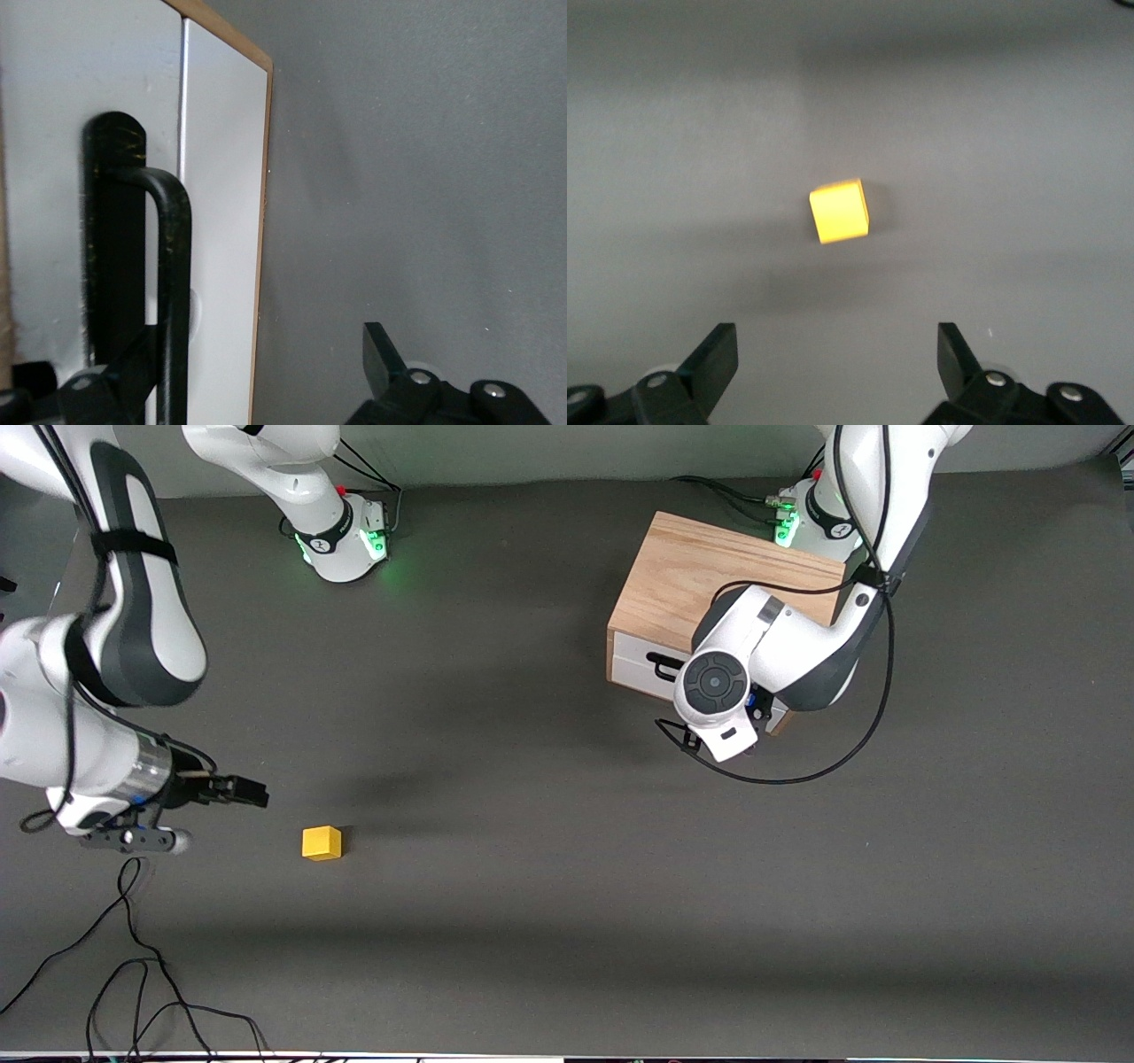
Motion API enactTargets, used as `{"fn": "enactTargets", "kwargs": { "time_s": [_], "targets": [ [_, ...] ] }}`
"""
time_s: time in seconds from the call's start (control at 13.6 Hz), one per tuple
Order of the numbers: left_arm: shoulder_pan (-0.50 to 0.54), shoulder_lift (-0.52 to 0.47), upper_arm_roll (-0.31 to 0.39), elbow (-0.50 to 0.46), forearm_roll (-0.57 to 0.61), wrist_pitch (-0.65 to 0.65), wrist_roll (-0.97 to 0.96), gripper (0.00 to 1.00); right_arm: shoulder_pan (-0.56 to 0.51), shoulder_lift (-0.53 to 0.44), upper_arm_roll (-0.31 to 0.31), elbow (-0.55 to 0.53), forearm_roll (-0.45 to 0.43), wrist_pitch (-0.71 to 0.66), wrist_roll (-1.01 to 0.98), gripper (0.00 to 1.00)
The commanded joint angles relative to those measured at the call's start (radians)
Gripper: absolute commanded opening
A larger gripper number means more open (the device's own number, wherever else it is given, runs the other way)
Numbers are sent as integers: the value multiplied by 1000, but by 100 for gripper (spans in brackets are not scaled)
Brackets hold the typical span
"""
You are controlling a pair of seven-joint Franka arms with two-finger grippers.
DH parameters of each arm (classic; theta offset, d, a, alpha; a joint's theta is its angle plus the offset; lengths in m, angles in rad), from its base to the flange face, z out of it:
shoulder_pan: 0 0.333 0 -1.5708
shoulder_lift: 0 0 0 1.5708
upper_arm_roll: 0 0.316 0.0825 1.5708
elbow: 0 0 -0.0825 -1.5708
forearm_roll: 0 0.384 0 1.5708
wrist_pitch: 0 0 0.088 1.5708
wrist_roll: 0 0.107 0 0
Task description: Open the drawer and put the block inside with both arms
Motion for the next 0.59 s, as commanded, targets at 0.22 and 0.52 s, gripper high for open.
{"fn": "enactTargets", "kwargs": {
  "time_s": [0.22,0.52],
  "targets": [
    [-7,7,3,29,17,30,-8,100,61,203,-3,9,-18,258,-8,100],
    [-5,38,3,59,45,82,-5,100,61,280,-6,8,-95,329,-7,100]
  ]
}}
